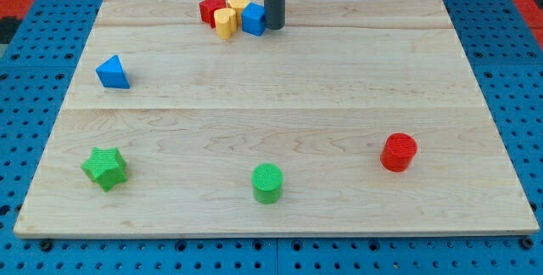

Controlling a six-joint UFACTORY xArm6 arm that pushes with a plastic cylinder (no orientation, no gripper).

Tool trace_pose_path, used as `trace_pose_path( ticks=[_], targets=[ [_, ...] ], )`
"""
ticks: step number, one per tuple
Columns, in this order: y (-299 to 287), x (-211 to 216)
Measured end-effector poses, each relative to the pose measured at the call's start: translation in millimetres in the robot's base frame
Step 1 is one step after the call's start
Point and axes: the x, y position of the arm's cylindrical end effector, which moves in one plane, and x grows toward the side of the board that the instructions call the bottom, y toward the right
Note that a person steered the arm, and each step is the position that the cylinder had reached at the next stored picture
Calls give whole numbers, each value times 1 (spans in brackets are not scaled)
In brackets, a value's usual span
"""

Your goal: Move the blue triangle towards the red star

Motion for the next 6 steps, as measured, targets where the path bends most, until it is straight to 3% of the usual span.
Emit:
trace_pose_path(
  ticks=[1, 3, 4, 5, 6],
  targets=[
    [-22, 70],
    [-177, 172],
    [-252, 166],
    [-266, 151],
    [-244, 109]
  ],
)
